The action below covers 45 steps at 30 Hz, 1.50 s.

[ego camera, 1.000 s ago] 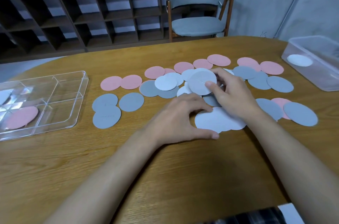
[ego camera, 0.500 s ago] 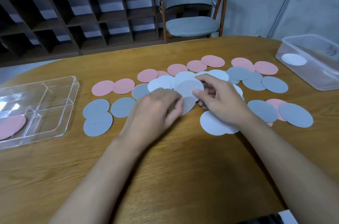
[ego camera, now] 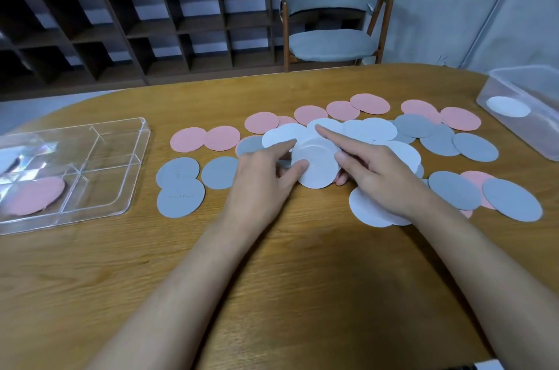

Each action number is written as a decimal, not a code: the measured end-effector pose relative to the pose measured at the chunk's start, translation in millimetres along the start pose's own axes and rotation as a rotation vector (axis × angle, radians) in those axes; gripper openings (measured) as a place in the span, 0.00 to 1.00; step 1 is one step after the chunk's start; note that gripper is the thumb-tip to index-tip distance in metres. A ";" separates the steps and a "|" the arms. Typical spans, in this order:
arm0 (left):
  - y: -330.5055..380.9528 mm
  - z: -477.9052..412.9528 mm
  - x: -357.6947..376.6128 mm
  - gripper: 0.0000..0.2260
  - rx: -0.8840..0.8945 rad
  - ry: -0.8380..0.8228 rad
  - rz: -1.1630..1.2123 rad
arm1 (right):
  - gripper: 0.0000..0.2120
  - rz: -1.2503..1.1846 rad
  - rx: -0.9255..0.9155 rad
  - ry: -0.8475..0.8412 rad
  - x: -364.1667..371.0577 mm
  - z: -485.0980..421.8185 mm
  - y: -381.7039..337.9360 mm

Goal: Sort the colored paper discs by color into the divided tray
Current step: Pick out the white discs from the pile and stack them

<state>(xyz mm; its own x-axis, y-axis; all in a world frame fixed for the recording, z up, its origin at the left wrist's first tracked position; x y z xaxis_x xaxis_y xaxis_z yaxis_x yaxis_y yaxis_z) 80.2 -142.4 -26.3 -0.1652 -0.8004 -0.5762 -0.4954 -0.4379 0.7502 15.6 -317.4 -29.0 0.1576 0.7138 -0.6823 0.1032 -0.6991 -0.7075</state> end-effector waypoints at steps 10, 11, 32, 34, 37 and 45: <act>6.3 2.6 0.2 0.07 0.032 0.026 0.090 | 0.25 0.324 -0.029 0.034 6.3 0.6 -3.4; 6.7 2.6 2.5 0.08 0.045 0.015 0.083 | 0.21 0.312 -0.034 0.057 4.1 0.2 -3.1; 19.1 5.8 27.6 0.14 0.352 -0.248 -0.350 | 0.11 0.172 0.085 0.283 -29.7 -2.8 17.8; 21.1 6.7 24.7 0.16 0.378 -0.222 -0.377 | 0.10 0.172 0.082 0.269 -28.1 -3.0 17.3; 24.9 7.3 17.9 0.11 0.414 -0.158 -0.318 | 0.11 0.166 0.078 0.258 -26.3 -3.1 16.0; 22.7 3.8 1.8 0.06 0.311 0.036 -0.043 | 0.11 0.098 0.035 0.230 -22.5 -2.7 12.4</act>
<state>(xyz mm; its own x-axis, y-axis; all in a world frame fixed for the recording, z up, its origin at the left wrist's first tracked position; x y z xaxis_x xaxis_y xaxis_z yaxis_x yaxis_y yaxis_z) 65.4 -152.2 -11.6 -0.1112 -0.8001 -0.5894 -0.7389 -0.3300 0.5874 15.9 -342.3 -22.0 0.3847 0.6122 -0.6908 0.0430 -0.7595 -0.6491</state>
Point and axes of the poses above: each hand's wrist, its own z-axis away from the middle knuckle, its own x-axis out of the palm, y = z × x, the point moved 7 cm from there along -z, towards the middle knuckle, and after that the axes turned 5 degrees about z, right-handed, at the moved point
